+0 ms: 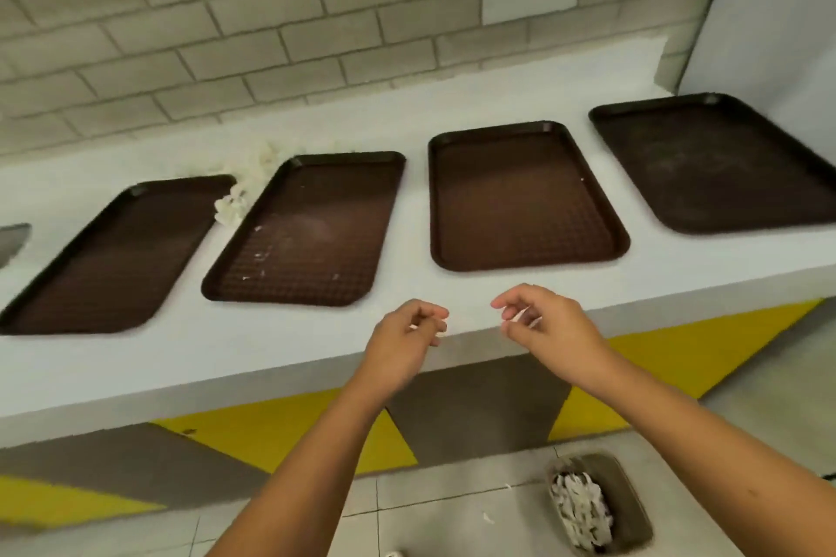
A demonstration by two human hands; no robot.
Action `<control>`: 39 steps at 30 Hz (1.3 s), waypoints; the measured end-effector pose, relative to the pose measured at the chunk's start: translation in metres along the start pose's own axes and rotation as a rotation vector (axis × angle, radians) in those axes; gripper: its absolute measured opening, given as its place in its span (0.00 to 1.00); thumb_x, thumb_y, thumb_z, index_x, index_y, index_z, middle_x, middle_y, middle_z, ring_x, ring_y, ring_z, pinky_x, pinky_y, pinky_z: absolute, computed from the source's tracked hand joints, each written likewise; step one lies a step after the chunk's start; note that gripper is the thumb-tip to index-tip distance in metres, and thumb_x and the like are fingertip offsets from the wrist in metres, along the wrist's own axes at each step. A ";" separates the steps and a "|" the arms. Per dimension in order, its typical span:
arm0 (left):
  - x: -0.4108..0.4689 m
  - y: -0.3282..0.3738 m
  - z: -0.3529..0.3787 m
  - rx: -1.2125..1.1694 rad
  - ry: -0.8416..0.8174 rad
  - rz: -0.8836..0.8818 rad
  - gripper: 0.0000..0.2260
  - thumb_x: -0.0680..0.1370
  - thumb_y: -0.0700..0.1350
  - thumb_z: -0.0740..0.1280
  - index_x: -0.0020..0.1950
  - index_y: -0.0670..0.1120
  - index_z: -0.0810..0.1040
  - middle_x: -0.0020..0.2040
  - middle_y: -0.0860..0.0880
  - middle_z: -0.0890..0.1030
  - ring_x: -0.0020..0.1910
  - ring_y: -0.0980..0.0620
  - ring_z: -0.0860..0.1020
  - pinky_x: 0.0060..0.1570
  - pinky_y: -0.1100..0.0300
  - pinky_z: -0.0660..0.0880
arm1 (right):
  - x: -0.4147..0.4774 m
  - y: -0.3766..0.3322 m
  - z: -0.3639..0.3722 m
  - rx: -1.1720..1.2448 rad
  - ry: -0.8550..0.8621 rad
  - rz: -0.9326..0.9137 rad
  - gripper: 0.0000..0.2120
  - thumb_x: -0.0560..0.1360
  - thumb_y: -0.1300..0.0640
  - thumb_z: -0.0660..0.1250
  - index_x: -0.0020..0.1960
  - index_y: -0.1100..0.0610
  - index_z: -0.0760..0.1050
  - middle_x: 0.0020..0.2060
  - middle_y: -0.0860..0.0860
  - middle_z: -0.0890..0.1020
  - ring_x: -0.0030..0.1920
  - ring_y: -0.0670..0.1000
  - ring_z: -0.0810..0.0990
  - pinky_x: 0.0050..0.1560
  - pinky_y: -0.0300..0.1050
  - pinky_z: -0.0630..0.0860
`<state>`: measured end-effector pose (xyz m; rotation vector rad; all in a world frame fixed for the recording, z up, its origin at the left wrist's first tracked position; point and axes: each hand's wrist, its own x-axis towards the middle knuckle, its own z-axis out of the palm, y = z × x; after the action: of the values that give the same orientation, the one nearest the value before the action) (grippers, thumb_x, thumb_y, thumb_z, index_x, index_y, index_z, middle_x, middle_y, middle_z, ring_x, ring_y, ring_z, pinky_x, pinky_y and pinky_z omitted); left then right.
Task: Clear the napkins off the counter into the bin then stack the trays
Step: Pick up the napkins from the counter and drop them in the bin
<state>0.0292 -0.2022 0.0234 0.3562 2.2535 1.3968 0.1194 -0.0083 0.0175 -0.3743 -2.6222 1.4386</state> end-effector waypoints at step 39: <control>0.191 -0.124 -0.438 0.224 0.251 -0.017 0.07 0.80 0.46 0.63 0.54 0.52 0.79 0.47 0.55 0.80 0.47 0.57 0.79 0.41 0.68 0.70 | 0.349 -0.202 0.306 -0.212 -0.135 -0.120 0.20 0.72 0.44 0.71 0.63 0.45 0.74 0.58 0.43 0.74 0.41 0.44 0.79 0.48 0.43 0.78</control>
<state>-0.3562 -0.5111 0.0304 0.2433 2.6213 1.2414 -0.3172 -0.2645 0.0207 -0.1405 -2.8600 1.1929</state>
